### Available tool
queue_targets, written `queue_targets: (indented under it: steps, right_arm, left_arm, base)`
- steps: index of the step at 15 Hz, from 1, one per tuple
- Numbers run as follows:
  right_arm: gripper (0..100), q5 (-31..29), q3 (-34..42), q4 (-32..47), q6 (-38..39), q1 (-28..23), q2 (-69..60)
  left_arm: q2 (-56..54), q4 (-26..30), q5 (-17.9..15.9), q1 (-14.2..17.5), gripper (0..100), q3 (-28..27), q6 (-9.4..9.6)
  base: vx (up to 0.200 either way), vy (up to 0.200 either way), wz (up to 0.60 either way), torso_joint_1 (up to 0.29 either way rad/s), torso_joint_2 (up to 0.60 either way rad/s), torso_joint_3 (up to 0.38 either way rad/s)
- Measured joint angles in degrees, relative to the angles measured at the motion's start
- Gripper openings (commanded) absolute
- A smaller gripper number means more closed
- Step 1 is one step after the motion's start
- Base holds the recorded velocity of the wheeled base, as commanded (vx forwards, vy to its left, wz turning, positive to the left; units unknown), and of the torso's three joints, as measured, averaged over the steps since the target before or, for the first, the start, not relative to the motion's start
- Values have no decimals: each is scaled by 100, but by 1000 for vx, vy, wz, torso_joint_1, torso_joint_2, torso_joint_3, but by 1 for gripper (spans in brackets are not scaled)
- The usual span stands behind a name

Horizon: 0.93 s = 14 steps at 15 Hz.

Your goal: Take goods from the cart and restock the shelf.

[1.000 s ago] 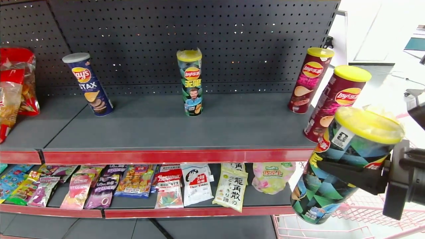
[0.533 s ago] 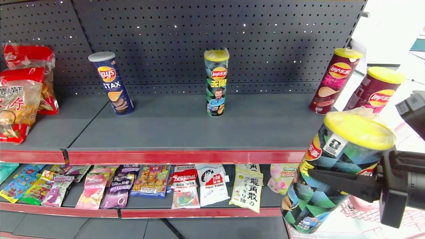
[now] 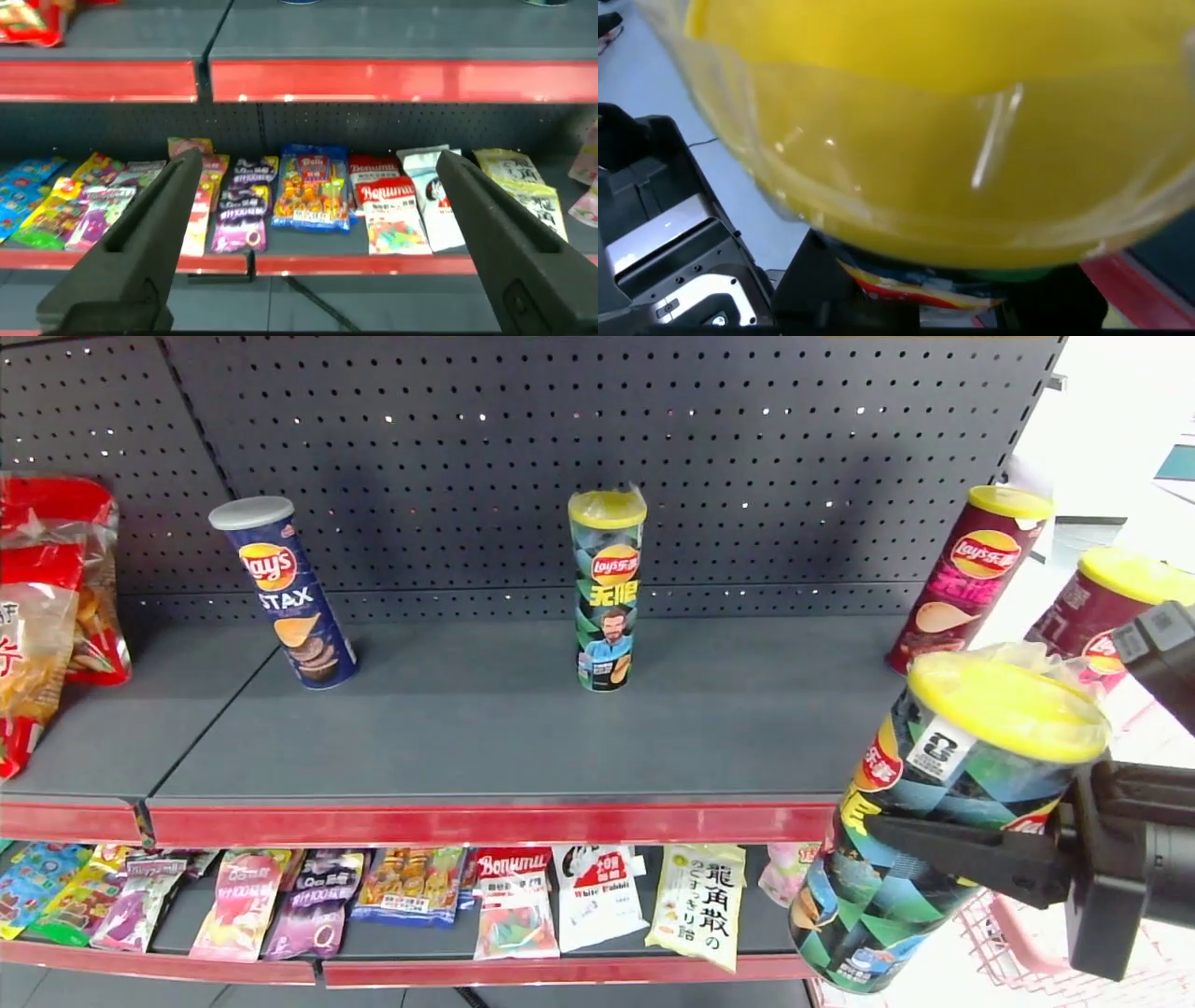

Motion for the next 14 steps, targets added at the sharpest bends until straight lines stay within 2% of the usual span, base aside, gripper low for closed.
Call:
queue_targets:
  steps: [3, 14]
  right_arm:
    - [0, -5, 0, 0, 9, -2, 12]
    - [0, -2, 46, 9, -119, 0, -68]
  left_arm:
    - [0, 2, 0, 0, 100, 0, 0]
    - [13, 5, -29, -5, 100, -5, 6]
  base:
    - [200, 0, 0, 1, 4, 1]
    - [0, 0, 0, 0, 0, 0]
